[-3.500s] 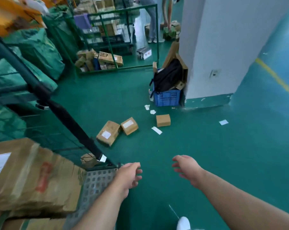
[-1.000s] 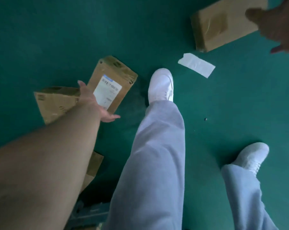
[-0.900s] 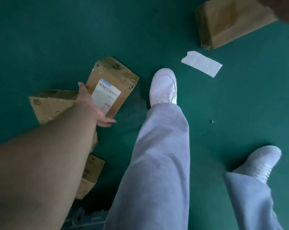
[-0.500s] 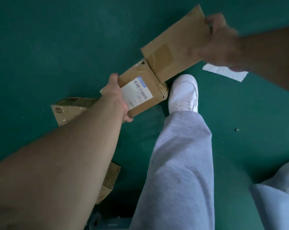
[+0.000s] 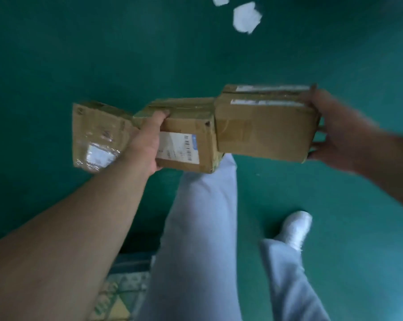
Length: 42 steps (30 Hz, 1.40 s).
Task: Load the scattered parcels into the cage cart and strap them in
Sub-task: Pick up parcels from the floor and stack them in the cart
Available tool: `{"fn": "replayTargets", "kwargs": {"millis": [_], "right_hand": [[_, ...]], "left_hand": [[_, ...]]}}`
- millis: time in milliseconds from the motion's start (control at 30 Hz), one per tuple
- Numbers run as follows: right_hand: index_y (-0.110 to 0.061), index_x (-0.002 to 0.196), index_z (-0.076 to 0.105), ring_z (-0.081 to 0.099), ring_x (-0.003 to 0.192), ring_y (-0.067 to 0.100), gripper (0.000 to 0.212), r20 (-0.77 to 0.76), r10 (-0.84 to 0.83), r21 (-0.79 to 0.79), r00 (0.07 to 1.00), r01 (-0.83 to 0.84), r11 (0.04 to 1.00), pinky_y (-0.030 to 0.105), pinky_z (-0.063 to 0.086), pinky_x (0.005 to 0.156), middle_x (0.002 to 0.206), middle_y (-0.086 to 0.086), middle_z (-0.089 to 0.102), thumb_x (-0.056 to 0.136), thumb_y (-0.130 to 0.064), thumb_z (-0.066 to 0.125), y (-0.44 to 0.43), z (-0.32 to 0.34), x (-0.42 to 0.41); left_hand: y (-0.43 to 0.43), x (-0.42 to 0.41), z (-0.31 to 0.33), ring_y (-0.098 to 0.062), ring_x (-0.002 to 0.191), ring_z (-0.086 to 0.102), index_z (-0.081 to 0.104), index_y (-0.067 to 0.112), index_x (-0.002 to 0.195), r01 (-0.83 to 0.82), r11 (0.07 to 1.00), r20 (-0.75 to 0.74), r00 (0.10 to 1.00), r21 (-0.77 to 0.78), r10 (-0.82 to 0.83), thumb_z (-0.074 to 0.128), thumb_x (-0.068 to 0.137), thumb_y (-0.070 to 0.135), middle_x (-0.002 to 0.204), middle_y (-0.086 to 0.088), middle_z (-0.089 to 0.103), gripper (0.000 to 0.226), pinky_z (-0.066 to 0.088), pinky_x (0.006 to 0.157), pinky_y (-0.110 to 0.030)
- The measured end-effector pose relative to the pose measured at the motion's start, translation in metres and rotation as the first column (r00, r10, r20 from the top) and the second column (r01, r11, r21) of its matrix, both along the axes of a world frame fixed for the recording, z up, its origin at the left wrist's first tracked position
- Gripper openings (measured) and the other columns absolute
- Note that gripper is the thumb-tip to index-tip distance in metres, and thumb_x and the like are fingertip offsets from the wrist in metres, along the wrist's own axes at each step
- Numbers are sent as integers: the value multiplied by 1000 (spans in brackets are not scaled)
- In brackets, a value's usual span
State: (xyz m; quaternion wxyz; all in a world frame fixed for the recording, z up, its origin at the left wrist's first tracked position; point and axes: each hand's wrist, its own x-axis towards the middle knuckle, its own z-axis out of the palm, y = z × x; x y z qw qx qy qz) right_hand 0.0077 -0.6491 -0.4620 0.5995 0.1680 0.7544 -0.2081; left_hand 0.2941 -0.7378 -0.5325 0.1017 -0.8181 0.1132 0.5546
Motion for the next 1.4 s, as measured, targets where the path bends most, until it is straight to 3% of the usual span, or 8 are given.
{"fn": "replayTargets", "kwargs": {"millis": [133, 400, 533, 733, 867, 967, 1267, 1400], "right_hand": [[-32, 125, 69, 64, 95, 25, 38, 119, 59, -10, 991, -58, 998, 61, 53, 91, 120, 5, 56, 88, -38, 65, 56, 151, -59], [-42, 116, 58, 68, 95, 13, 28, -85, 357, -441, 930, -356, 824, 41, 54, 81, 124, -5, 68, 96, -23, 61, 170, 402, -139], [-45, 126, 55, 64, 119, 17, 58, -375, 570, -602, 731, -660, 449, 47, 51, 100, 140, -2, 59, 76, -36, 82, 233, 456, -168], [-42, 153, 29, -1, 156, 3, 110, -798, 572, -405, 191, -873, -274, 38, 21, 122, 169, -8, -6, 60, -55, 84, 304, 497, -180], [-36, 150, 36, 22, 154, 30, 108, -915, 400, -236, -41, -751, -616, 59, 42, 111, 170, 5, 0, 58, -56, 88, 335, 504, -168], [-34, 148, 39, 38, 142, 44, 103, -946, 312, -172, -88, -679, -713, 63, 53, 95, 166, 13, 9, 59, -55, 87, 355, 502, -156], [-34, 149, 41, 48, 134, 35, 104, -972, 236, -198, 6, -563, -803, 51, 57, 93, 165, 8, 17, 59, -51, 89, 427, 530, -106], [-38, 150, 38, 33, 149, 18, 106, -925, 370, -353, 83, -542, -763, 42, 42, 112, 166, -7, 17, 58, -53, 88, 466, 544, -61]], "left_hand": [[33, -42, 130, -22, 87, 73, 61, 28, 127, -25, 998, -130, 991, -54, 17, 77, 64, 65, 103, -2, 76, 75, 56, 49, -33], [129, -133, 391, -26, 93, 69, 54, 32, 127, -98, 976, -262, 964, -192, 46, 76, 62, 70, 110, -3, 72, 78, 57, 55, -42], [200, -145, 471, -27, 93, 66, 64, 28, 93, -132, 970, -232, 969, -203, 83, 68, 70, 70, 92, -1, 71, 48, 47, 92, -44], [341, -113, 544, -25, 85, 71, 69, 29, 92, -278, 952, -133, 956, -131, 261, 73, 61, 73, 85, 0, 76, 54, 44, 88, -40], [420, -81, 574, -26, 85, 72, 68, 29, 88, -360, 926, -72, 933, -113, 353, 70, 60, 77, 82, -3, 78, 56, 44, 90, -41], [466, -67, 579, -28, 92, 71, 68, 27, 94, -368, 921, -60, 930, -130, 363, 69, 64, 79, 95, -6, 79, 60, 45, 97, -46], [592, -30, 602, -32, 96, 67, 67, 24, 103, -495, 830, -73, 867, -257, 494, 64, 66, 88, 102, -9, 74, 74, 48, 90, -48], [685, 19, 607, -30, 103, 72, 77, 25, 108, -619, 676, -220, 781, -400, 584, 66, 53, 95, 109, -6, 78, 89, 48, 104, -48]]}}
